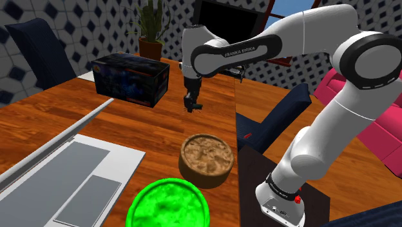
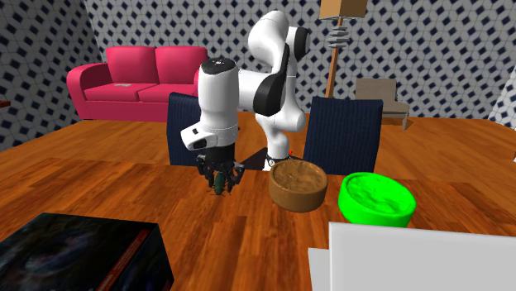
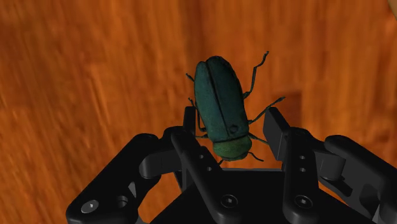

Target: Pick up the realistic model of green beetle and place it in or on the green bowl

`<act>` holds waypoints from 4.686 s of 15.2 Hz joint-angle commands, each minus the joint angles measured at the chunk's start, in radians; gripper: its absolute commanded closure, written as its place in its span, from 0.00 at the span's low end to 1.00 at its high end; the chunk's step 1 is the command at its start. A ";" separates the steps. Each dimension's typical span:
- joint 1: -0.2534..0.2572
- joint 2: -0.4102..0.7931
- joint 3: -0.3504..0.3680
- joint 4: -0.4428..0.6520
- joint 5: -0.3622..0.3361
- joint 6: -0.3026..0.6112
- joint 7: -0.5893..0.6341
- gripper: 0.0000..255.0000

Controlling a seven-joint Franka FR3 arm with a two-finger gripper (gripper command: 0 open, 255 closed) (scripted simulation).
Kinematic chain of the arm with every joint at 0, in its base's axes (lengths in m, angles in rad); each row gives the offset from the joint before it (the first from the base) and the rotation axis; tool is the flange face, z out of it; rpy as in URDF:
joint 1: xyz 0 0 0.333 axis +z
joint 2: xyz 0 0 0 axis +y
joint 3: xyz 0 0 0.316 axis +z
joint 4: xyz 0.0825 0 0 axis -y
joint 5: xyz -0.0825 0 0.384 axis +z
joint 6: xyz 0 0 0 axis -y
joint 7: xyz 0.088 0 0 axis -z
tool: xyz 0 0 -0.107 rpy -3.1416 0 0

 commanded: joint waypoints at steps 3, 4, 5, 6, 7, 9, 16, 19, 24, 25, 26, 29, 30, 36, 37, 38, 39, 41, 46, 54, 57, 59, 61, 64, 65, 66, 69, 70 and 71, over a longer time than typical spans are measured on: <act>0.001 -0.016 0.000 0.039 0.006 -0.054 -0.007 1.00; 0.001 -0.019 0.000 0.049 0.007 -0.067 -0.009 1.00; 0.001 -0.022 0.000 0.059 0.008 -0.080 -0.011 1.00; 0.001 -0.025 0.000 0.069 0.009 -0.093 -0.013 1.00; 0.001 -0.028 0.000 0.080 0.010 -0.107 -0.015 1.00; 0.001 -0.032 0.000 0.102 0.012 -0.133 -0.019 1.00; 0.011 -0.055 0.011 0.153 0.021 -0.208 -0.009 1.00; 0.043 -0.094 0.048 0.118 0.042 -0.217 0.052 1.00; 0.096 -0.140 0.113 0.082 0.080 -0.236 0.156 1.00; 0.106 -0.146 0.127 0.079 0.087 -0.240 0.178 1.00; 0.117 -0.151 0.141 0.076 0.095 -0.244 0.200 1.00; 0.148 -0.161 0.185 0.075 0.117 -0.255 0.268 1.00; 0.158 -0.162 0.200 0.077 0.124 -0.259 0.291 1.00; 0.217 -0.144 0.295 0.112 0.158 -0.281 0.437 1.00; 0.226 -0.137 0.311 0.121 0.162 -0.285 0.462 1.00; 0.235 -0.128 0.328 0.132 0.165 -0.288 0.488 1.00; 0.245 -0.119 0.345 0.144 0.167 -0.291 0.515 1.00; 0.263 -0.095 0.379 0.171 0.169 -0.298 0.569 1.00; 0.311 -0.011 0.466 0.259 0.153 -0.315 0.715 1.00; 0.366 0.097 0.539 0.309 0.107 -0.282 0.858 1.00; 0.366 0.102 0.540 0.272 0.105 -0.242 0.860 1.00; 0.367 0.106 0.540 0.249 0.102 -0.216 0.863 1.00; 0.367 0.112 0.540 0.227 0.098 -0.190 0.866 1.00; 0.369 0.122 0.541 0.196 0.091 -0.151 0.871 1.00; 0.369 0.126 0.541 0.186 0.088 -0.138 0.873 1.00; 0.369 0.127 0.542 0.184 0.088 -0.136 0.874 1.00; 0.369 0.127 0.542 0.184 0.088 -0.136 0.874 1.00; 0.369 0.127 0.541 0.184 0.088 -0.136 0.874 1.00; 0.369 0.127 0.541 0.184 0.088 -0.136 0.874 1.00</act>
